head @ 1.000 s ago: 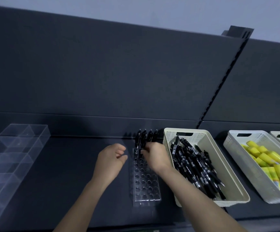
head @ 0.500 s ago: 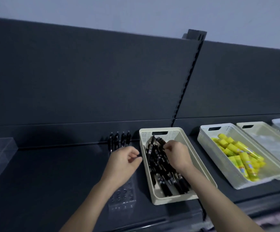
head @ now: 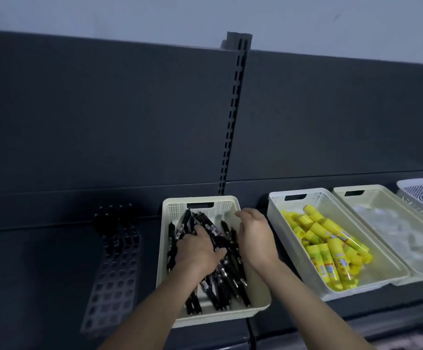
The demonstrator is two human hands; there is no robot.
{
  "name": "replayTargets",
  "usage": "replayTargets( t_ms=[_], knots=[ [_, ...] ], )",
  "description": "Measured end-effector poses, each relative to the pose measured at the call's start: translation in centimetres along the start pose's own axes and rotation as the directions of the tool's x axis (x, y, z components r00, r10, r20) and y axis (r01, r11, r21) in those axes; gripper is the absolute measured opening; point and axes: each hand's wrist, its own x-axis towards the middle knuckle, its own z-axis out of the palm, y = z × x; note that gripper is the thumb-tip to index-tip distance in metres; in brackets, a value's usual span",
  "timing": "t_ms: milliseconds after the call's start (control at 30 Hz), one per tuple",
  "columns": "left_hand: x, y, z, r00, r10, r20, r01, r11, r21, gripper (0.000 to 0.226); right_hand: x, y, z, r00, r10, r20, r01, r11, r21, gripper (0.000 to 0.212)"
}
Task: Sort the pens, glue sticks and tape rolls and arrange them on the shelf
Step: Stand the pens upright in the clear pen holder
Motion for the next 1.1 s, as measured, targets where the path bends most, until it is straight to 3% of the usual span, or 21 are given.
replayTargets(
  t_ms=[133, 233, 367, 500, 733, 800, 867, 933, 1000, 1067, 1100],
  knots=[
    [0.4, 0.6, 0.3, 0.996, -0.043, -0.08, 0.028, 0.984, -0.174, 0.079, 0.0, 1.2, 0.8, 0.987, 0.109, 0.116, -0.122, 0.985, 0.118, 0.025],
    [0.2, 0.4, 0.7, 0.993, -0.086, -0.085, 0.046, 0.918, -0.394, 0.064, 0.1, 1.3, 1.1, 0.975, 0.127, 0.18, -0.155, 0.977, 0.15, 0.017],
    [0.2, -0.2, 1.1, 0.969, -0.176, -0.173, 0.04, 0.804, -0.593, 0.034, 0.0, 1.5, 1.1, 0.975, 0.124, 0.187, -0.152, 0.977, 0.146, 0.024],
    [0.5, -0.4, 0.8, 0.956, -0.196, -0.219, -0.002, 0.741, -0.672, 0.015, 0.0, 1.6, 1.1, 0.975, 0.13, 0.18, -0.158, 0.976, 0.148, 0.03],
    [-0.3, 0.3, -1.2, 0.912, -0.225, -0.342, -0.172, 0.546, -0.82, 0.013, -0.2, 1.8, 1.2, 0.977, 0.147, 0.155, -0.174, 0.969, 0.176, 0.026],
    [-0.5, 0.3, -2.2, 0.888, -0.274, -0.37, -0.214, 0.466, -0.858, 0.014, -0.2, 1.9, 1.2, 0.99, 0.106, 0.093, -0.115, 0.988, 0.1, 0.035],
    [-0.6, -0.1, -3.1, 0.854, -0.357, -0.379, -0.235, 0.387, -0.892, 0.015, -0.6, 1.7, 1.1, 0.998, -0.038, -0.042, 0.039, 0.999, 0.024, 0.046],
    [-0.8, -0.6, -3.8, 0.826, -0.413, -0.384, -0.25, 0.342, -0.906, 0.015, -1.0, 1.0, 0.8, 0.979, -0.179, -0.092, 0.187, 0.979, 0.086, 0.043],
    [-1.3, -1.0, -4.3, 0.812, -0.433, -0.392, -0.277, 0.306, -0.911, 0.016, -1.3, 0.1, 0.3, 0.982, -0.184, 0.027, 0.171, 0.948, 0.267, 0.035],
    [-1.7, -1.1, -4.8, 0.805, -0.444, -0.393, -0.306, 0.258, -0.917, 0.016, -1.2, -1.0, -0.1, 0.953, -0.042, 0.3, -0.125, 0.849, 0.514, 0.029],
    [-2.0, -1.1, -5.1, 0.8, -0.45, -0.397, -0.327, 0.228, -0.917, 0.017, -1.3, -1.5, -0.4, 0.875, -0.006, 0.484, -0.333, 0.719, 0.611, 0.027]
  ],
)
